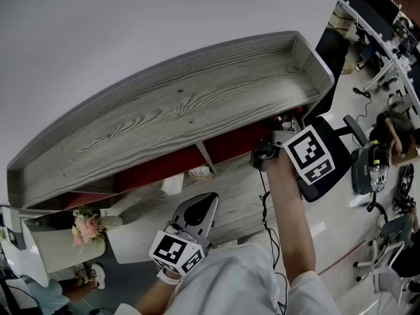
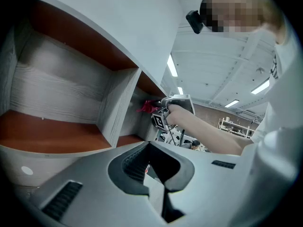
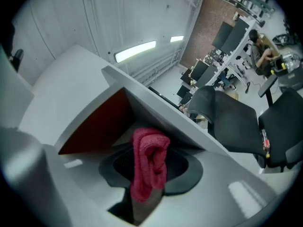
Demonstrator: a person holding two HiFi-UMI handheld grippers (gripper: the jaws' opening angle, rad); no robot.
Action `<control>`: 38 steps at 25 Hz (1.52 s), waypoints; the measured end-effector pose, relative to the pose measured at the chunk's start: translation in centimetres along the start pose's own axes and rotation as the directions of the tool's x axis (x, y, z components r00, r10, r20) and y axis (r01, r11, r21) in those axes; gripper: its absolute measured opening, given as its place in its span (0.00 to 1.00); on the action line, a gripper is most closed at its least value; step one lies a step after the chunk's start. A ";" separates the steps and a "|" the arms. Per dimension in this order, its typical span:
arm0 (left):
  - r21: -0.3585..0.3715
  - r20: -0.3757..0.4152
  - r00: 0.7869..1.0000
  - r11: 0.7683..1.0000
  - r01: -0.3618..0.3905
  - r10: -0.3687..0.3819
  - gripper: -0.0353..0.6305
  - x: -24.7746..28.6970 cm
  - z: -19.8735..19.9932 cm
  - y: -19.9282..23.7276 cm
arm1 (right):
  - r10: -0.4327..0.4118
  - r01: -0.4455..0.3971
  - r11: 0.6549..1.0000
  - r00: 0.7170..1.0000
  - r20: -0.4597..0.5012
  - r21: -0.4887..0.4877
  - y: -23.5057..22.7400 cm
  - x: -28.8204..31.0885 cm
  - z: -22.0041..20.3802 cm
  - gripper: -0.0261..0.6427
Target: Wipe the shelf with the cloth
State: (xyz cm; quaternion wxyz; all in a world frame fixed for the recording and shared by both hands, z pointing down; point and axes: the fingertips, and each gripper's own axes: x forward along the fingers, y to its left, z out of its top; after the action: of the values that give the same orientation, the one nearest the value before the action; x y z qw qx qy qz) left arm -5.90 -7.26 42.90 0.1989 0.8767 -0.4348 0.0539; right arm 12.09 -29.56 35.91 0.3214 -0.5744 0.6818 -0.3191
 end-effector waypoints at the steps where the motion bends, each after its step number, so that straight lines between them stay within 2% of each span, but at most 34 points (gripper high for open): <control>1: -0.001 0.000 1.000 1.000 -0.003 0.003 0.06 -0.1 -0.1 0.0 | 0.003 -0.002 0.999 1.000 -0.007 0.035 -0.3 0.4 -0.2 0.24; 4: -0.002 -0.002 1.000 1.000 -0.009 0.009 0.06 -0.2 0.0 0.1 | 0.004 -0.001 0.993 1.000 -0.022 0.119 -1.1 1.5 -0.8 0.24; 8: -0.002 -0.002 1.000 1.000 -0.015 0.015 0.06 -0.3 0.0 0.2 | -0.011 0.016 0.988 0.999 -0.035 0.151 -2.1 2.1 -1.5 0.24; 17: -0.006 -0.001 1.000 1.000 -0.022 0.022 0.06 -0.6 -0.2 0.3 | -0.126 0.137 0.985 0.986 -0.110 0.104 -6.4 1.9 -4.9 0.24; 20: -0.003 -0.004 1.000 1.000 -0.024 0.024 0.06 -0.8 -0.2 0.5 | -0.189 0.200 0.978 0.970 -0.153 0.055 -8.2 1.9 -6.3 0.24; 23: -0.005 -0.004 1.000 1.000 -0.027 0.027 0.06 -1.0 -0.4 0.6 | -0.260 0.256 0.966 0.942 -0.212 -0.047 -10.0 1.3 -8.0 0.24; 28: -0.008 -0.003 1.000 1.000 -0.027 0.027 0.06 -1.0 -0.5 0.7 | -0.310 0.248 0.934 0.921 -0.237 -0.258 -11.5 -0.2 -9.6 0.24; 30: -0.009 -0.003 1.000 1.000 -0.024 0.024 0.06 -1.0 -0.5 0.7 | -0.332 0.236 0.907 0.910 -0.247 -0.350 -12.0 -0.7 -10.2 0.24; 32: -0.008 -0.003 1.000 1.000 -0.020 0.020 0.06 -0.9 -0.4 0.6 | -0.354 0.206 0.856 0.902 -0.247 -0.475 -12.3 -1.2 -10.8 0.24; 34: -0.007 -0.002 1.000 1.000 -0.016 0.016 0.06 -0.8 -0.4 0.5 | -0.367 0.165 0.782 0.901 -0.230 -0.601 -12.6 -1.5 -11.1 0.24; 38: -0.007 -0.003 1.000 1.000 -0.012 0.012 0.06 -0.7 -0.5 0.5 | -0.366 0.077 0.601 0.912 -0.188 -0.795 -12.5 -1.7 -11.3 0.24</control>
State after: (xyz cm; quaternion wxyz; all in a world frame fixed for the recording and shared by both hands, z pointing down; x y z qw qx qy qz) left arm -6.69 -6.80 43.31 0.2023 0.8732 -0.4400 0.0548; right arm 10.47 -28.87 52.72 -0.1186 -0.6747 0.7176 -0.1256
